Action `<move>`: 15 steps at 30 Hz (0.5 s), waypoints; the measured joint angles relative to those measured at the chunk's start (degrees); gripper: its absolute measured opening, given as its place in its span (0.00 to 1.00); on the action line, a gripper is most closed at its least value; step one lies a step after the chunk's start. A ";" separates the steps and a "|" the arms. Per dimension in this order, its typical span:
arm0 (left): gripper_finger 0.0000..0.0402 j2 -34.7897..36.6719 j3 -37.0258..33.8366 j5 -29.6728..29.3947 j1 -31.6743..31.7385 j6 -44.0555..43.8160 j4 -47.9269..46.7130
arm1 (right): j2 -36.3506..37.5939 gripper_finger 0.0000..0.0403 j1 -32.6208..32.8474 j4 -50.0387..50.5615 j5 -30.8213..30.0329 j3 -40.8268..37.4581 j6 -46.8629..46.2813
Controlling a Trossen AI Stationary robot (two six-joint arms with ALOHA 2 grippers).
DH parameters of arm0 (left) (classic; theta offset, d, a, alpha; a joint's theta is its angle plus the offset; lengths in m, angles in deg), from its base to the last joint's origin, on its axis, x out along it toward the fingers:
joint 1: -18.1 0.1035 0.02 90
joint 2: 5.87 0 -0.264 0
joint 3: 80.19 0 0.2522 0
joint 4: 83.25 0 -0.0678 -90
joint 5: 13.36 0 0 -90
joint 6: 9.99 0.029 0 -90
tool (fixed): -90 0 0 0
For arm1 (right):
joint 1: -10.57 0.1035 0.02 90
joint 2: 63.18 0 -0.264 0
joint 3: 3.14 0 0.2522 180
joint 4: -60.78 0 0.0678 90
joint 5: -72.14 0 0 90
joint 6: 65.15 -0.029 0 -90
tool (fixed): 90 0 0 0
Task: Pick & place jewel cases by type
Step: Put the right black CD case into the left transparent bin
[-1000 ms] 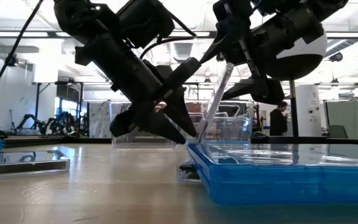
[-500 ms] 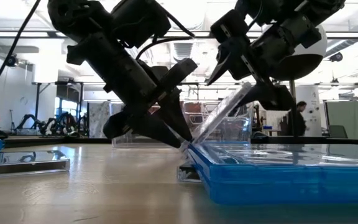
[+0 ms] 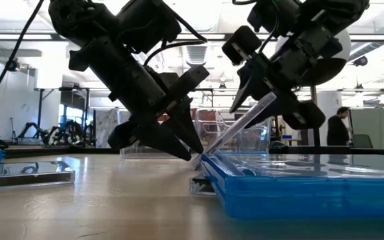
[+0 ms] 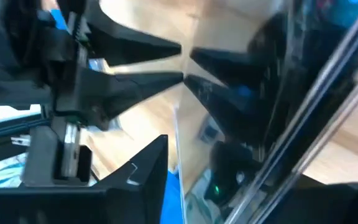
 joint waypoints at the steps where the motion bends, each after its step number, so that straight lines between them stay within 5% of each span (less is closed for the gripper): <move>1: 0.26 0.00 0.00 0.03 0.01 -0.03 0.01 | -0.20 0.32 0.03 -0.06 0.32 0.00 -0.25; 15: 0.26 0.00 0.00 0.14 0.01 -0.07 0.22 | -0.21 0.13 -0.17 -0.07 -1.41 0.00 -1.31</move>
